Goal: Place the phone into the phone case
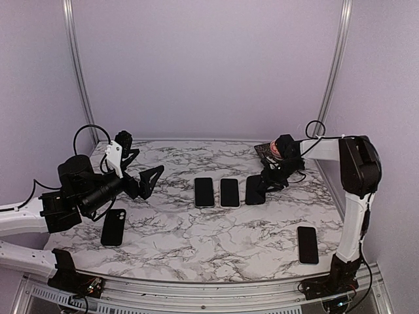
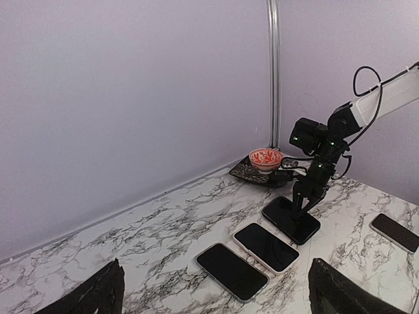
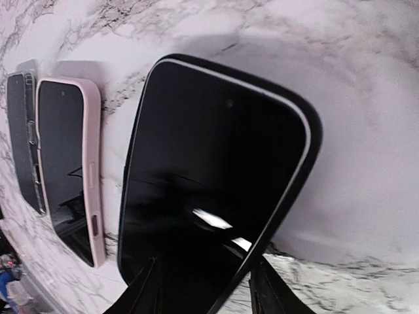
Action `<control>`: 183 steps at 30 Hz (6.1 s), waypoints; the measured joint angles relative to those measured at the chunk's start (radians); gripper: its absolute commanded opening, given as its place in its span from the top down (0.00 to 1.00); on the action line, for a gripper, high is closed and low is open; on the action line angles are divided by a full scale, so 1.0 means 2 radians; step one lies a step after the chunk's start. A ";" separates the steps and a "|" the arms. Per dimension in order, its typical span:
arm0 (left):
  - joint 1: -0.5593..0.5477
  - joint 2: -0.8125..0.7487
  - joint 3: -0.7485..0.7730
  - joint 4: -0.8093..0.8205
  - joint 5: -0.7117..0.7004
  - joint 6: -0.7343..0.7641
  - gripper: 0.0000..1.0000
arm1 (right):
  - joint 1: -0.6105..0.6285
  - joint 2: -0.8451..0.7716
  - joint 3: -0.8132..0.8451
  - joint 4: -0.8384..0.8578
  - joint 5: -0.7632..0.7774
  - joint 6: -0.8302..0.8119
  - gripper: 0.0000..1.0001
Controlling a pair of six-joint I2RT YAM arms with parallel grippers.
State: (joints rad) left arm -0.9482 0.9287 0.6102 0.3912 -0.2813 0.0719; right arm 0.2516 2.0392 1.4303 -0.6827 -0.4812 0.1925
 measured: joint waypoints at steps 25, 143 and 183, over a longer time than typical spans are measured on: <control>0.000 0.000 0.000 0.000 0.006 -0.001 0.01 | 0.015 -0.297 -0.316 -0.169 0.294 0.169 0.01; -0.054 0.174 0.080 -0.366 0.053 -0.346 0.45 | 0.362 -0.270 -0.248 0.035 0.369 0.169 0.01; -0.049 0.155 0.045 -0.263 0.142 -0.281 0.75 | 0.347 -0.209 -0.222 -0.073 0.236 0.130 0.01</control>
State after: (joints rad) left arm -1.0470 1.2396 0.6994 -0.1345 0.0032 -0.4908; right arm 0.9463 1.6207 0.9859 -0.8291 -0.0093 0.4530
